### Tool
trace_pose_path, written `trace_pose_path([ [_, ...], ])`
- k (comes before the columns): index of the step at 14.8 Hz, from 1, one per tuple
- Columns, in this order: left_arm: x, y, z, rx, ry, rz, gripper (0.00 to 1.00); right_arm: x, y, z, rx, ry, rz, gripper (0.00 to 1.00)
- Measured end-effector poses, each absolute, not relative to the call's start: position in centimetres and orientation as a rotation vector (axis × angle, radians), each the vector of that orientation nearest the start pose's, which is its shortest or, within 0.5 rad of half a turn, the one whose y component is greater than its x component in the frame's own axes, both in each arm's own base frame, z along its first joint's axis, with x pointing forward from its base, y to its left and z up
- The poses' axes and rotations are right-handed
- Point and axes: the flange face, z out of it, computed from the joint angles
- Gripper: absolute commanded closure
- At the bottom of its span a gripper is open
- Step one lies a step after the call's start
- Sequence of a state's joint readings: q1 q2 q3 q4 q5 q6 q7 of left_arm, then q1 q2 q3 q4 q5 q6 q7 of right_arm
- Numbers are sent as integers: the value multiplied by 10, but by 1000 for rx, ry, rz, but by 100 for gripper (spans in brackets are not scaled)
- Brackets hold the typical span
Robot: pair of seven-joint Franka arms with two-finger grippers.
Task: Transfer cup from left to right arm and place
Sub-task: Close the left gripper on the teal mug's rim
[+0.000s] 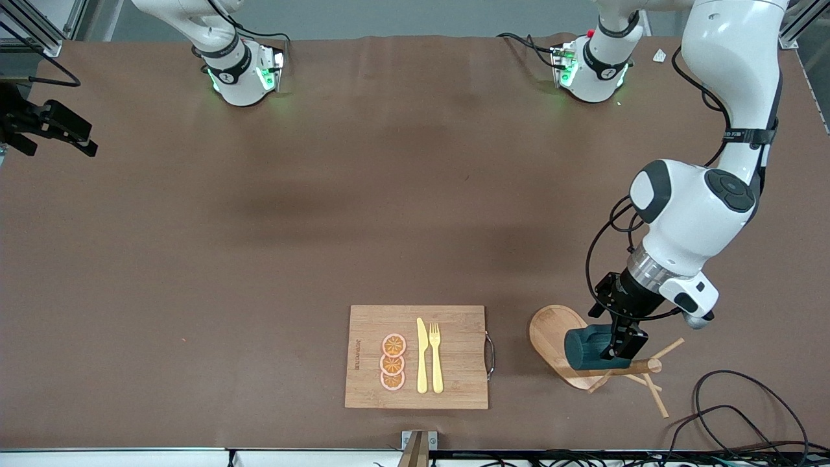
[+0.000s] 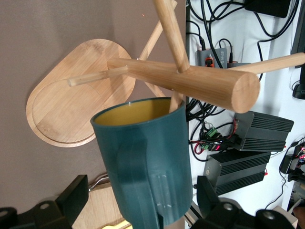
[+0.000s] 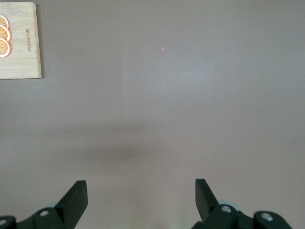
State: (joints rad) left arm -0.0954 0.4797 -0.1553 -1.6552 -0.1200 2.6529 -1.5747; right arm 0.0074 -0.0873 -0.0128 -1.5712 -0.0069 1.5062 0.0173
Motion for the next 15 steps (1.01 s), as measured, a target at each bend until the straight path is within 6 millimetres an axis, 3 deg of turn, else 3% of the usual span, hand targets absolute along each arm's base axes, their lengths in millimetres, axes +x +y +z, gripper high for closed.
trace_pose_path([
  [12, 711, -159, 370, 1959, 1754, 259, 1, 522, -4, 665, -3147, 36, -33, 0],
  [15, 714, -159, 368, 1950, 1750, 267, 25, 523, -4, 664, -3147, 36, -32, 0],
])
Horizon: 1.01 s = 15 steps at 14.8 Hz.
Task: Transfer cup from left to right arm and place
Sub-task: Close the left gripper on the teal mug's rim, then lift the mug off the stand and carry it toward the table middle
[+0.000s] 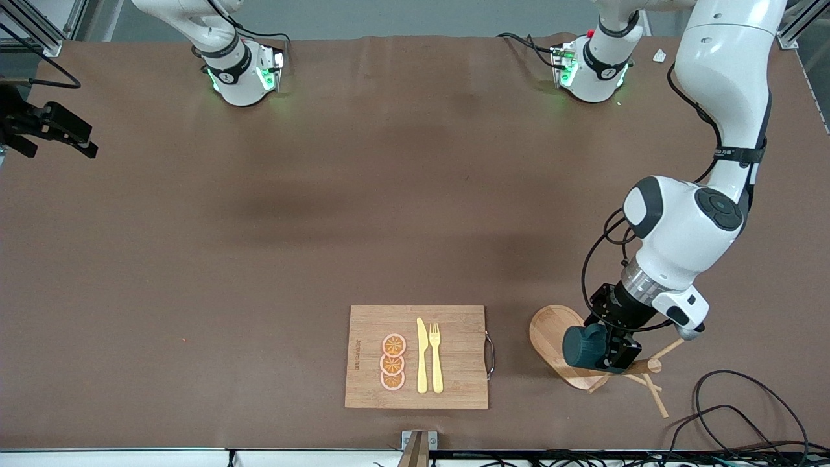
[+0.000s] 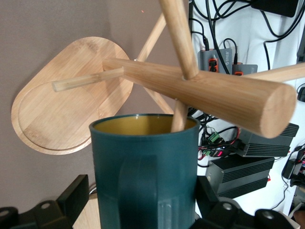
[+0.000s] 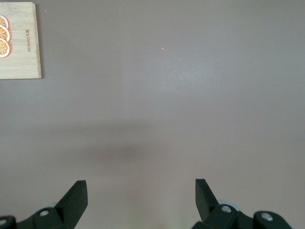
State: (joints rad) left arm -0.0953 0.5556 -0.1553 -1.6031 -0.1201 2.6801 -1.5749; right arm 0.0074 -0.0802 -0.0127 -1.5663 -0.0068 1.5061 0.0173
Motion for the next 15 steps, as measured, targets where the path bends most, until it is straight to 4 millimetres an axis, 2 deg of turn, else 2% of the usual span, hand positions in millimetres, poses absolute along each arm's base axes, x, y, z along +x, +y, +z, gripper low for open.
trace_pose_path([
  [3, 715, -159, 370, 1946, 1747, 271, 43, 523, -4, 664, -3147, 36, -32, 0],
  [6, 716, -160, 375, 1938, 1737, 279, 46, 523, -4, 664, -3147, 36, -32, 0],
  [8, 717, -172, 389, 1928, 1703, 278, 46, 523, -4, 664, -3147, 36, -32, 0],
  [10, 714, -193, 404, 1939, 1661, 262, 46, 523, -4, 664, -3147, 36, -33, 0],
  [12, 703, -223, 413, 2022, 1604, 253, 46, 523, -4, 664, -3147, 36, -33, 0],
  [15, 670, -296, 421, 2208, 1452, 272, 46, 523, -3, 664, -3147, 35, -33, 0],
])
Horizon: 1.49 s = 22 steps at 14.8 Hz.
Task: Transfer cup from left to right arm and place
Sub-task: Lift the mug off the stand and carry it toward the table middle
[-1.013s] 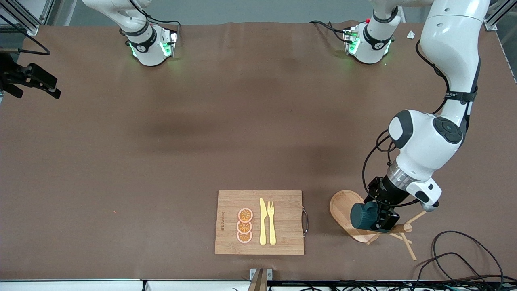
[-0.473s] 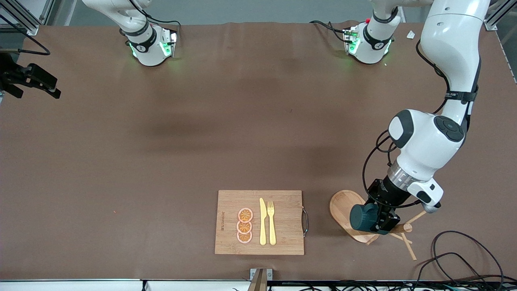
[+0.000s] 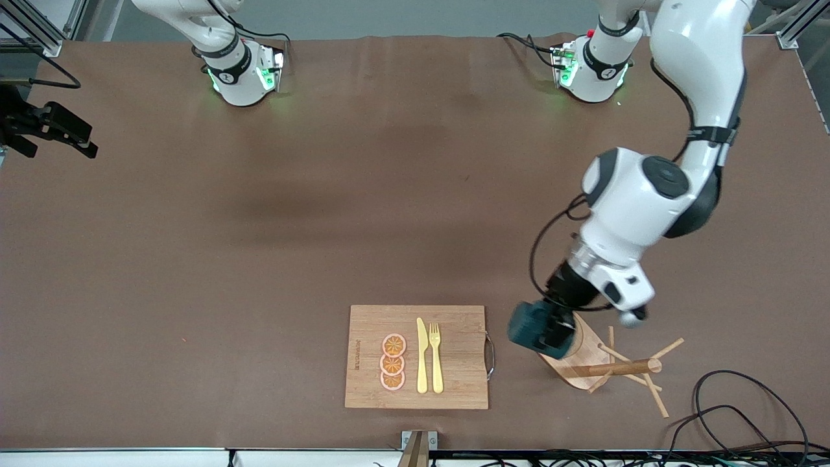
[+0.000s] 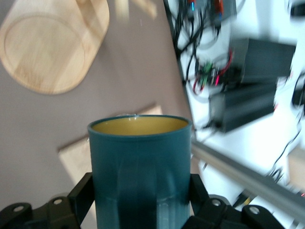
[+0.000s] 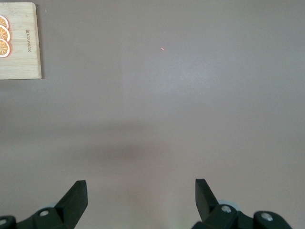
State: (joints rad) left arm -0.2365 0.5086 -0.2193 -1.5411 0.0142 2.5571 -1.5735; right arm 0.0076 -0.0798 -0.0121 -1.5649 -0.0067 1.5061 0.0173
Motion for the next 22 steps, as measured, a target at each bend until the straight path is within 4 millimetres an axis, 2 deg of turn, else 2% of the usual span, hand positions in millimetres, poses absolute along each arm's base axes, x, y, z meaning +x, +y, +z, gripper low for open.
trace_pose_path([
  [3, 629, -374, 418, -3141, -1638, -449, 46, 523, -3, 664, -3147, 35, -32, 0],
  [6, 590, -433, 401, -3202, -1246, -613, 46, 524, -3, 662, -3147, 35, -27, 0],
  [10, 541, -502, 345, -3164, -878, -820, 46, 525, -3, 661, -3147, 34, -22, 0],
  [13, 494, -549, 279, -3034, -706, -978, 46, 525, -3, 660, -3147, 35, -21, 0],
  [15, 462, -572, 244, -2952, -608, -1071, 46, 526, -3, 660, -3147, 35, -20, 0],
  [18, 426, -591, 209, -2816, -494, -1212, 46, 526, -3, 660, -3147, 35, -20, 0],
  [20, 410, -598, 189, -2765, -463, -1330, 46, 526, -4, 660, -3147, 35, -19, 0],
  [22, 397, -598, 160, -2685, -437, -1446, 46, 526, -4, 658, -3147, 37, -5, 0],
])
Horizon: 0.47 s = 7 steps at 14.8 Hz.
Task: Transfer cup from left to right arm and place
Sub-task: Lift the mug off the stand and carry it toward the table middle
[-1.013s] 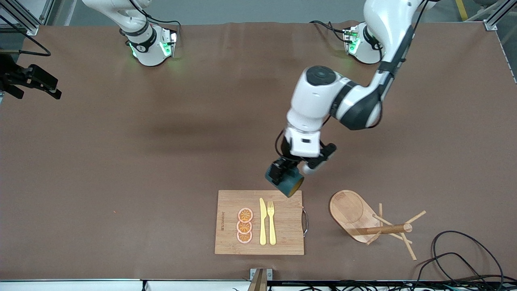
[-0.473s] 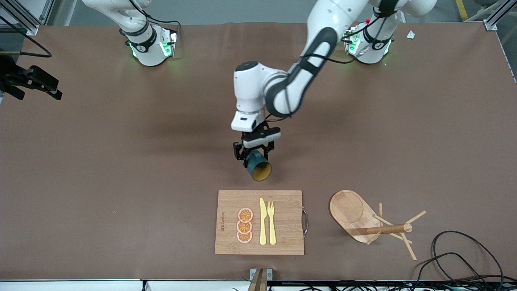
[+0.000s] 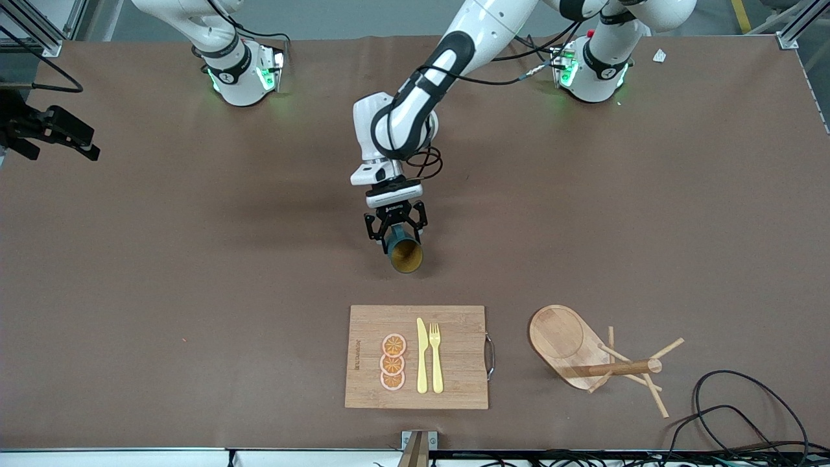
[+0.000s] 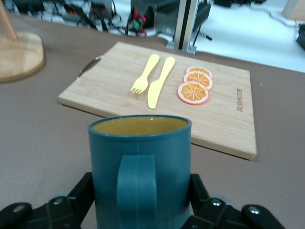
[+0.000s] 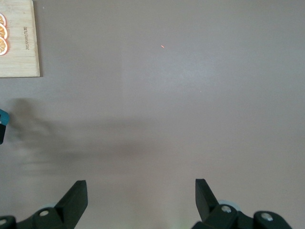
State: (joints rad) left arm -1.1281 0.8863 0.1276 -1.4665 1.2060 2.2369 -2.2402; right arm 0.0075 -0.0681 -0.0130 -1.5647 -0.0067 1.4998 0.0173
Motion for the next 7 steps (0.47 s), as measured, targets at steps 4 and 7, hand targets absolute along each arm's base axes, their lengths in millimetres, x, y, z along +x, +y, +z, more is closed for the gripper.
trace_pose_path([
  [4, 361, -606, 120, -2553, -392, -1608, 35, 525, -5, 651, -3147, 39, 57, 0],
  [7, 333, -615, 110, -2499, -346, -1652, 0, 526, -9, 649, -3147, 43, 67, 0],
])
